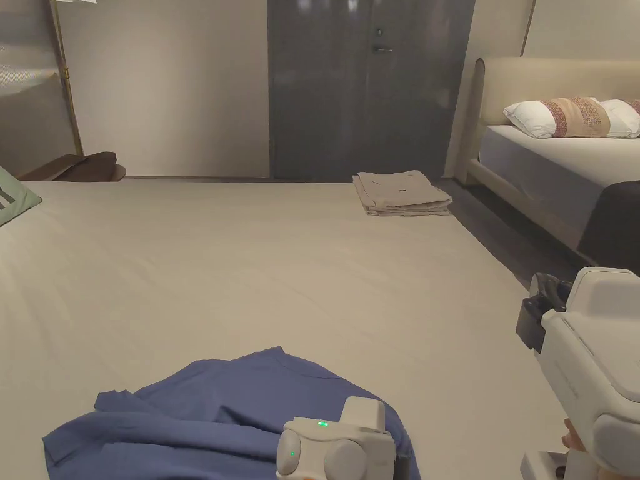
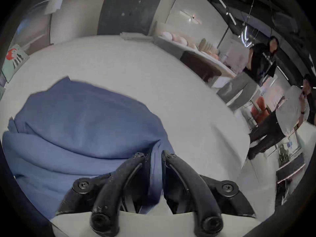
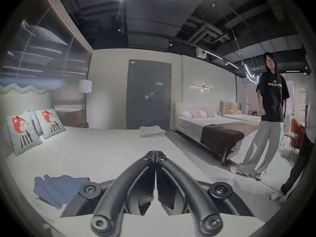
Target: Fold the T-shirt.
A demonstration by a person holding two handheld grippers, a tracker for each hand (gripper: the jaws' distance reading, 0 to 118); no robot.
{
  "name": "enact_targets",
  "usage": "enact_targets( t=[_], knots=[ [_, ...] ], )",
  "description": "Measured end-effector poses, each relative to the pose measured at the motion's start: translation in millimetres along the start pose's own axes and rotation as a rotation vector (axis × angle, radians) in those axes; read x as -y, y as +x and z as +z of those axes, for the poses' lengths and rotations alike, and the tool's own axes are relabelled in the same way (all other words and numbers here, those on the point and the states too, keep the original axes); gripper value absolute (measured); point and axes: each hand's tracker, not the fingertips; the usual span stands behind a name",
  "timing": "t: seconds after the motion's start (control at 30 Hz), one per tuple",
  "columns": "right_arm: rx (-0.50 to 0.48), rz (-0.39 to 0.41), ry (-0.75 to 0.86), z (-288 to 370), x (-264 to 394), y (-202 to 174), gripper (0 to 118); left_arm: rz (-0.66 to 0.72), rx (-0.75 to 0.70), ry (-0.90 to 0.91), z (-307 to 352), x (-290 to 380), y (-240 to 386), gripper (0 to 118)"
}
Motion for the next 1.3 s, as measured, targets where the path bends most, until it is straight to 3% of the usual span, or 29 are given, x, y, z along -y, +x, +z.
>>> enact_targets(
  t=[0.17, 0.2, 0.23, 0.27, 0.3, 0.33, 0.37, 0.53, 0.7, 0.77, 0.8, 0.87, 0.9, 0.93, 1.3],
  knots=[
    [-0.010, -0.003, -0.017, -4.2, 7.2, -2.6, 0, 0.008, -0.012, -0.034, -14.9, 11.2, -7.3, 8],
    [-0.012, -0.002, -0.018, -4.5, 7.9, -3.8, 0, 0.020, -0.003, -0.024, -13.9, 10.6, -9.6, 14],
    [-0.015, 0.000, -0.020, -4.7, 8.0, -4.6, 0, 0.037, 0.010, -0.019, -11.2, 8.5, -12.3, 27],
    [-0.022, 0.002, -0.020, -3.2, 3.0, -7.4, 0, 0.057, 0.025, -0.011, -7.4, 6.6, -14.8, 49],
    [-0.026, 0.002, -0.020, -2.6, 2.0, -8.4, 0, 0.072, 0.046, 0.004, 0.3, 4.6, -15.9, 82],
    [-0.029, 0.002, -0.017, -1.6, 1.6, -9.4, 0, 0.078, 0.056, 0.043, 12.5, 1.9, -17.2, 100],
    [-0.031, 0.004, -0.012, -0.4, 0.9, -10.5, 0, 0.077, 0.046, 0.083, 23.7, -0.5, -18.9, 105],
    [-0.060, 0.003, 0.025, 2.4, -4.1, -15.8, 0, 0.020, -0.076, 0.415, 127.3, -17.4, -43.8, 105],
    [-0.092, 0.001, 0.055, 3.7, -1.9, -27.5, 0, 0.052, -0.299, 0.703, 234.5, -13.0, -89.0, 105],
    [-0.101, 0.001, 0.057, 3.8, -0.3, -32.3, 0, 0.051, -0.408, 0.765, 265.8, -4.2, -102.6, 103],
    [-0.107, 0.002, 0.058, 1.8, 2.8, -33.7, 0, 0.050, -0.460, 0.796, 279.6, 1.2, -108.3, 93],
    [-0.112, 0.002, 0.056, 0.1, 5.2, -37.6, 0, 0.037, -0.552, 0.832, 301.5, 10.7, -109.4, 54],
    [-0.121, -0.005, 0.053, -0.5, 5.8, -39.1, 0, 0.039, -0.587, 0.845, 309.1, 15.3, -112.0, 17],
    [-0.124, -0.007, 0.053, 3.0, 2.6, -41.1, 0, 0.045, -0.607, 0.854, 315.3, 19.5, -115.1, 0],
    [-0.142, -0.008, 0.034, 2.7, 2.1, -54.0, 0, 0.084, -0.603, 0.747, 311.8, 27.6, -138.2, 1]
  ],
)
